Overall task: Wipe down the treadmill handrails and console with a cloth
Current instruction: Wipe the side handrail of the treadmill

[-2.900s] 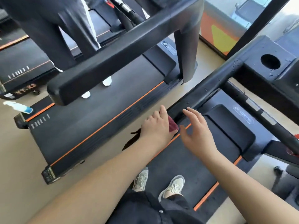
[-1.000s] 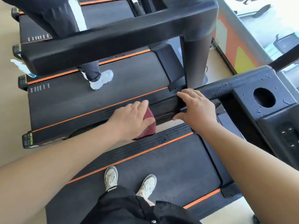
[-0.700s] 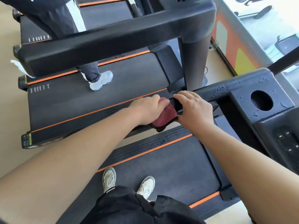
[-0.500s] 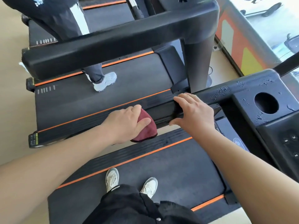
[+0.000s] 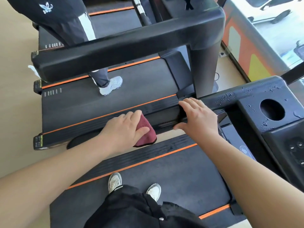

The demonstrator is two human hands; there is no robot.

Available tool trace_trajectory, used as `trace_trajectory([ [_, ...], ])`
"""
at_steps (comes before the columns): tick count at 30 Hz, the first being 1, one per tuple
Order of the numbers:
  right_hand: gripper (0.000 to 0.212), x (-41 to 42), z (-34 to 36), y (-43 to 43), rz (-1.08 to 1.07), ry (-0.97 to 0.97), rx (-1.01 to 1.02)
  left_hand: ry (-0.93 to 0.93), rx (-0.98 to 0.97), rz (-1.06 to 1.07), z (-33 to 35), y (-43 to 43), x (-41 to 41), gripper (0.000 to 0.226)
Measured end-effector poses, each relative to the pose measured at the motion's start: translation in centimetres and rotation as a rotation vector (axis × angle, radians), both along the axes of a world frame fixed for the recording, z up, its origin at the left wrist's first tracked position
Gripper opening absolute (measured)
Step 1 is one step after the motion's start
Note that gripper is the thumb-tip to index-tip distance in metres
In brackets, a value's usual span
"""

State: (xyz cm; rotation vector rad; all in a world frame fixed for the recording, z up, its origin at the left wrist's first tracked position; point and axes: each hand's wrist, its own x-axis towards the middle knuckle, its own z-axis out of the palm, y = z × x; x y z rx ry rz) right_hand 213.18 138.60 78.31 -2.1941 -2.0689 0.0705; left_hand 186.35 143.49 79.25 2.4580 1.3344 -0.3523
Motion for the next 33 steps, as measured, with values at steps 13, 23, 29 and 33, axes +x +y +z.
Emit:
trace_trajectory([
  [13, 0.072, -0.7, 0.1, -0.2, -0.012, -0.001, 0.018, -0.148, 0.05, -0.032, -1.6, 0.3, 3.8, 0.073],
  [23, 0.067, -0.5, -0.1, -0.1, 0.019, -0.032, 0.047, -0.072, -0.078, 0.095, -0.9, 2.2, 7.8, 0.065],
  [29, 0.069, -0.6, -0.3, -0.5, 0.028, 0.018, 0.056, -0.13, 0.139, -0.033, -2.0, -0.5, 4.2, 0.073],
  [33, 0.077, -0.3, -0.4, -0.3, 0.056, 0.007, 0.043, -0.131, 0.184, -0.087, -2.2, -1.4, -3.0, 0.077],
])
